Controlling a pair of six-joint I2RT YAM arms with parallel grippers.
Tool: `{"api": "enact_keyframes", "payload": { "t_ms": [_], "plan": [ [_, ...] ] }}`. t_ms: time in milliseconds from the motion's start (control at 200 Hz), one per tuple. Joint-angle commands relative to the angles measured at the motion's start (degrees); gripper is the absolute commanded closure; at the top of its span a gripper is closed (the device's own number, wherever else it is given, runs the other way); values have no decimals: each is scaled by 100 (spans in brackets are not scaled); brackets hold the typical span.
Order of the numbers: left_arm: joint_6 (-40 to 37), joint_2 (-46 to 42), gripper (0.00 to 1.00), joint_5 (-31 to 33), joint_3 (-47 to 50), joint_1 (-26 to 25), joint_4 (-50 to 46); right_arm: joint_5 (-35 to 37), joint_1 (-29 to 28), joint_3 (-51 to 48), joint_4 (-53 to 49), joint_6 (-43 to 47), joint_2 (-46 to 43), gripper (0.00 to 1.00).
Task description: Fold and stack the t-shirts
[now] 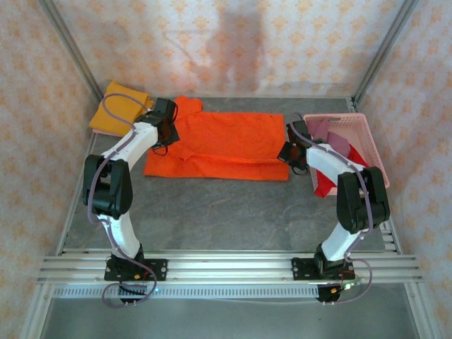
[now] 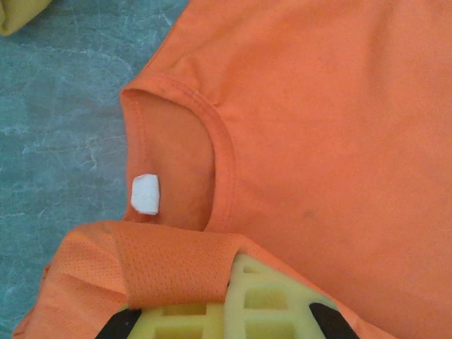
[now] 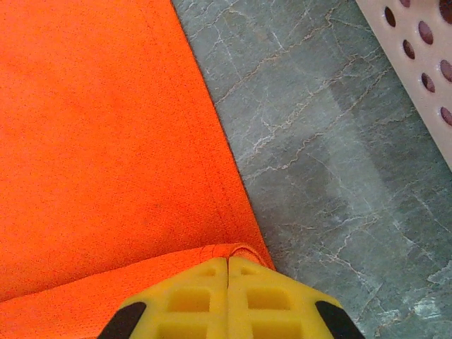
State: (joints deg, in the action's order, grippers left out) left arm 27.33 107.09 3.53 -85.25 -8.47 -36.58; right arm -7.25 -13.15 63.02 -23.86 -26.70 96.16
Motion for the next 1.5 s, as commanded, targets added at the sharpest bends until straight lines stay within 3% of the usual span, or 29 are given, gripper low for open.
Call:
{"api": "enact_keyframes", "payload": {
  "t_ms": [0,475,1381,1451,1496],
  "plan": [
    [-114,163,100,166,-309,38,10,194,57,201,48,109,35,100],
    [-202,792,100,227,-877,148,-130,17,199,348,153,110,286,100],
    [-119,1066,100,197,-824,320,-113,-79,220,1186,39,295,1279,100],
    [-60,1121,100,120,-846,320,-114,-110,223,1179,60,321,1259,84],
    [5,1119,87,87,-821,320,-89,-141,216,1138,112,348,1195,69]
  ]
}}
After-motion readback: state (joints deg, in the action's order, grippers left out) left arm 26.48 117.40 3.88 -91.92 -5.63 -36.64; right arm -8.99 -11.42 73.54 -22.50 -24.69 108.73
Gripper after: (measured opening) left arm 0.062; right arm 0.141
